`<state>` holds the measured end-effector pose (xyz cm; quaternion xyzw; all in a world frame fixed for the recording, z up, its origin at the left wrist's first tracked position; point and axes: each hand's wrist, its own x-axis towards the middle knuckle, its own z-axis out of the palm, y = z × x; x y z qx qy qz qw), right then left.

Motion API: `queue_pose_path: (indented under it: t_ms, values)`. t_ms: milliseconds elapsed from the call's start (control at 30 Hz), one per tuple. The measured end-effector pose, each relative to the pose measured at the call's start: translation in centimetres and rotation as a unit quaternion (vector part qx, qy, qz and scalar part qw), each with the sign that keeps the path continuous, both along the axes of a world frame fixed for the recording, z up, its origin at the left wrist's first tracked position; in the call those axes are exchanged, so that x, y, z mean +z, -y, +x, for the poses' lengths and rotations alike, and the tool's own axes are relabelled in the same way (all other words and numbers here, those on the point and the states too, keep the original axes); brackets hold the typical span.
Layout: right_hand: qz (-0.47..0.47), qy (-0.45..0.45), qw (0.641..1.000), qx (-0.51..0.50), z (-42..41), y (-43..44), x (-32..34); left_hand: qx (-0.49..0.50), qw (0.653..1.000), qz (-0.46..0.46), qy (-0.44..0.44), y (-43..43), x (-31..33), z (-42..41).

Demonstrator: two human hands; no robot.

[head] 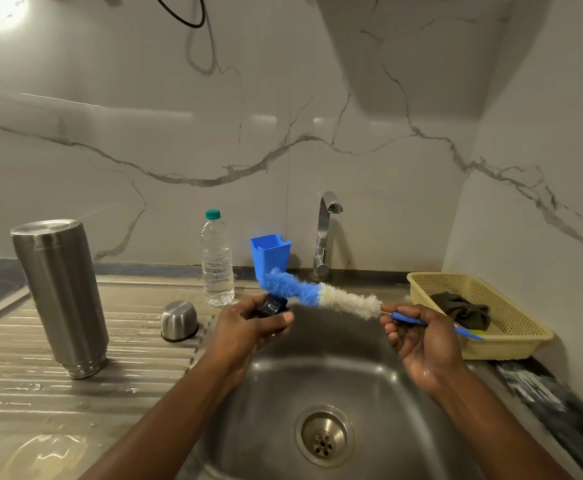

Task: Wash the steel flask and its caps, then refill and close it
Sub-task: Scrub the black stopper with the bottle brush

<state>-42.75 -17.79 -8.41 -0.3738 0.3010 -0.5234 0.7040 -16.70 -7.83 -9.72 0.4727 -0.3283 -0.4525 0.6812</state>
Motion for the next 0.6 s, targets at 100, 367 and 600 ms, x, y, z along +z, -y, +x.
queue_pose_path:
  t_ms: [100, 367, 600]
  values:
    - [0.003, 0.0, 1.0, 0.006, 0.0, 0.0, 0.1, 0.022, 0.999, -0.005, -0.039, 0.4, -0.1, 0.0]
    - [0.0, -0.004, 1.0, 0.017, 0.1, 0.0, -0.1, 0.013, 0.998, -0.014, -0.053, 0.4, -0.2, -0.1]
    - [-0.002, -0.006, 1.0, -0.005, -0.5, 0.2, -0.1, 0.026, 0.999, -0.012, -0.046, 0.2, 0.1, 0.4]
